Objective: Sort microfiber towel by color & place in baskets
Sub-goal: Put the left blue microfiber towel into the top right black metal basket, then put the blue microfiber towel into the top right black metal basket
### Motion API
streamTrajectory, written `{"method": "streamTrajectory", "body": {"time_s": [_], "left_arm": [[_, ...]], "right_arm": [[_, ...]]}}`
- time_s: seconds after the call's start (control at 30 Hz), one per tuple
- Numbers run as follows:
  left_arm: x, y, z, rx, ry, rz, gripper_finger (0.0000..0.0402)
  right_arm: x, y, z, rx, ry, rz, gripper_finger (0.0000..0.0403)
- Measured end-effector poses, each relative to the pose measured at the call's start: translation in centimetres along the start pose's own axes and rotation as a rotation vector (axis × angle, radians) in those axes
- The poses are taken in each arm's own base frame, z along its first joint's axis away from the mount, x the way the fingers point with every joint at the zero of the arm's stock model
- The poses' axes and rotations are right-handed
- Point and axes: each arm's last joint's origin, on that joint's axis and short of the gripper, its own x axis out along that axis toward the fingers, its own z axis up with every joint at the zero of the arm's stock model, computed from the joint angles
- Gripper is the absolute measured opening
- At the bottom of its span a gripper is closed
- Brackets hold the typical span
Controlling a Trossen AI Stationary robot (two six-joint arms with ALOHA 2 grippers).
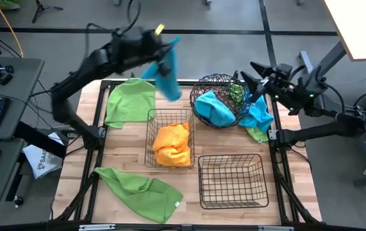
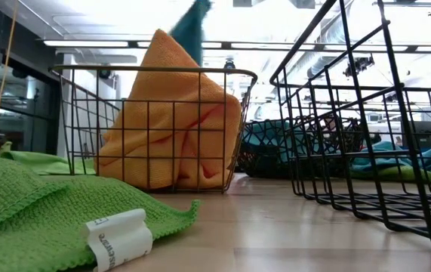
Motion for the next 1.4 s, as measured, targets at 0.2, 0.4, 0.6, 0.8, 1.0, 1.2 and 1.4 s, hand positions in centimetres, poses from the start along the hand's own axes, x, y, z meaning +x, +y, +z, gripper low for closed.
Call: {"method": "streamTrajectory", "body": {"time_s": [0.2,0.4,0.6,0.8,1.0,1.2,1.4], "left_arm": [[6.1,-2.3,3.5,0.003,-0.362,-0.162,0.0000],[10.9,-5.4,2.6,-0.033,-0.396,-0.272,0.0000],[16.0,-9.3,-1.5,-0.055,-0.215,-0.354,0.0000],[19.5,-12.0,-6.2,-0.012,0.038,-0.344,0.0011],[18.7,-12.8,-7.2,0.028,0.184,-0.365,0.0070],[15.8,-11.4,-6.6,0.065,0.312,-0.307,0.0133],[11.3,-8.5,-5.7,-0.026,0.456,-0.447,0.0157]], "right_arm": [[-1.3,-0.7,1.6,0.032,-0.096,0.011,0.0309],[-2.4,-1.4,2.4,0.047,-0.140,0.016,0.0309],[-2.9,-1.7,2.7,0.058,-0.155,0.017,0.0309],[-2.9,-1.7,2.7,0.056,-0.152,0.018,0.0309],[-2.9,-1.7,2.6,0.054,-0.150,0.021,0.0309],[-2.8,-1.8,2.1,0.039,-0.100,-0.018,0.0309],[-3.1,-3.3,-2.3,0.058,0.236,-0.273,0.0309]]}}
